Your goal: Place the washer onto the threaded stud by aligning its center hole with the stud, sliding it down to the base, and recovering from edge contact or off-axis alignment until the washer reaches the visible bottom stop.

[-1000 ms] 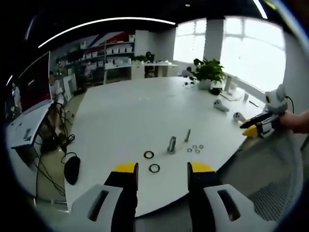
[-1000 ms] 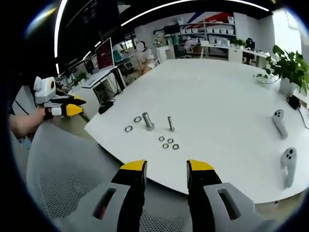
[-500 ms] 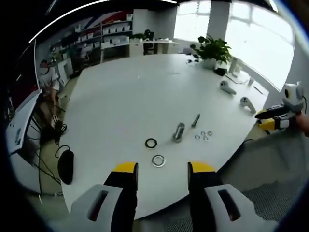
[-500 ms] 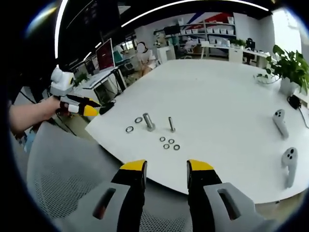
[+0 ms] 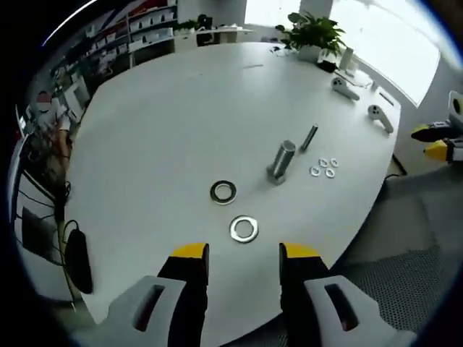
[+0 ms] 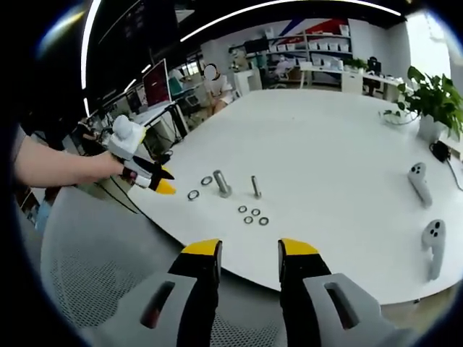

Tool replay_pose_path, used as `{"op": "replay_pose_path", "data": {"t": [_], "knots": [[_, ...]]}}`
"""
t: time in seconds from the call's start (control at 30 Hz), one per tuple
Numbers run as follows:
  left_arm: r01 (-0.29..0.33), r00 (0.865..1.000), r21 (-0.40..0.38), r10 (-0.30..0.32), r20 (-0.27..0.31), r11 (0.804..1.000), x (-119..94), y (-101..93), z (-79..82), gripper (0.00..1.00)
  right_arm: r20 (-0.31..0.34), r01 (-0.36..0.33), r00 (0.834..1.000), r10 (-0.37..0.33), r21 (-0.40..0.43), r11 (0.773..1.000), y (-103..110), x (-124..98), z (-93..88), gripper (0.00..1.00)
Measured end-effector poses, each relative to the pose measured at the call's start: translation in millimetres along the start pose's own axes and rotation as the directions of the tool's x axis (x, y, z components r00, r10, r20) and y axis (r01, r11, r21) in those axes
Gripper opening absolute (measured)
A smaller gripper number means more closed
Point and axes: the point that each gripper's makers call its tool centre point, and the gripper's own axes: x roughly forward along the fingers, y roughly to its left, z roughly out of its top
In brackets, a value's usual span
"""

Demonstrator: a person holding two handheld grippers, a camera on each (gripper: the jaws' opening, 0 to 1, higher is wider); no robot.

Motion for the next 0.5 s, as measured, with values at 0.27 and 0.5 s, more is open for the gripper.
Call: {"op": "replay_pose_path", "data": {"t": [0.27, 0.5], "knots": [[0.008, 0.999, 0.013, -0.007, -0.047, 1.000, 15.0, 2.1, -8.9, 0.38, 0.004, 0.001, 1.000, -0.001, 0.008, 1.000, -0.4, 0.1, 0.8, 0.32], [0.020, 0.996, 0.023, -0.018, -0.086, 1.000, 26.1, -0.5, -10.4, 0.39, 0.003, 0.000, 1.000, 0.000, 0.007, 1.000, -0.2, 0.0, 0.4, 0.32]]}}
